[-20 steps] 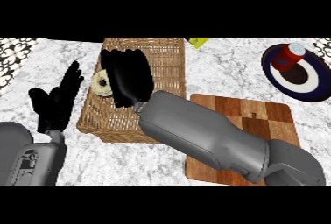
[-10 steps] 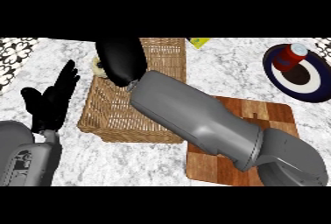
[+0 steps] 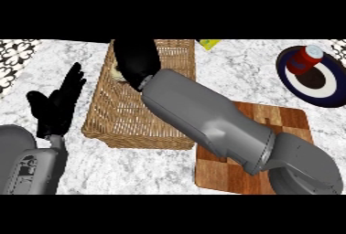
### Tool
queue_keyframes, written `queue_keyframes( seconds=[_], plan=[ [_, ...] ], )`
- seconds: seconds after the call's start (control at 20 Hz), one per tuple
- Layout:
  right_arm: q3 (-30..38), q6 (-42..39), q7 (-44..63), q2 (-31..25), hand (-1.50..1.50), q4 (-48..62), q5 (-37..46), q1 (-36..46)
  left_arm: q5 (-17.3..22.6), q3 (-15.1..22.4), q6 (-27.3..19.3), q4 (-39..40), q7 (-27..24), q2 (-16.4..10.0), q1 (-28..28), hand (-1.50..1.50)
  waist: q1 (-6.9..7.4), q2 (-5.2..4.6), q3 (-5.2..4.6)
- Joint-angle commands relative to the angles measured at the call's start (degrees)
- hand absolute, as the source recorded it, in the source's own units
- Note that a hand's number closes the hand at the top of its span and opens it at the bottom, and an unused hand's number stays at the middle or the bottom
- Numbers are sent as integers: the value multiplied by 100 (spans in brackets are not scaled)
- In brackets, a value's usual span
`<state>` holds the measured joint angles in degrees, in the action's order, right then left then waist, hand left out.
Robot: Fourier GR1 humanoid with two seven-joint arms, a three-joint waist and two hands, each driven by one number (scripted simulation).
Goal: Pick the cupcake from the cutting board and place it in the basket
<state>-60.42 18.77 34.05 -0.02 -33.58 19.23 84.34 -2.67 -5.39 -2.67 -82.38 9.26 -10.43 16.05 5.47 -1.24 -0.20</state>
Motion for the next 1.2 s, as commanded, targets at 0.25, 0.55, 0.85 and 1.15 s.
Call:
queue_keyframes(
  seconds=[0.25,0.55,0.85,1.15],
  plan=[
    [-133,10,-334,2,150,389,-244,-55,-76,53,-24,36,91,0,274,0,95,-33,2],
    [-278,-10,-527,2,150,627,-237,-219,178,-203,230,-3,45,-243,150,0,30,-13,5],
    [-537,7,-305,2,150,716,-136,-274,-217,185,-235,-93,129,208,204,0,80,-18,8],
    [-507,-129,-570,2,150,929,-237,-290,-126,97,-72,39,-86,124,12,0,101,-50,6]
  ],
)
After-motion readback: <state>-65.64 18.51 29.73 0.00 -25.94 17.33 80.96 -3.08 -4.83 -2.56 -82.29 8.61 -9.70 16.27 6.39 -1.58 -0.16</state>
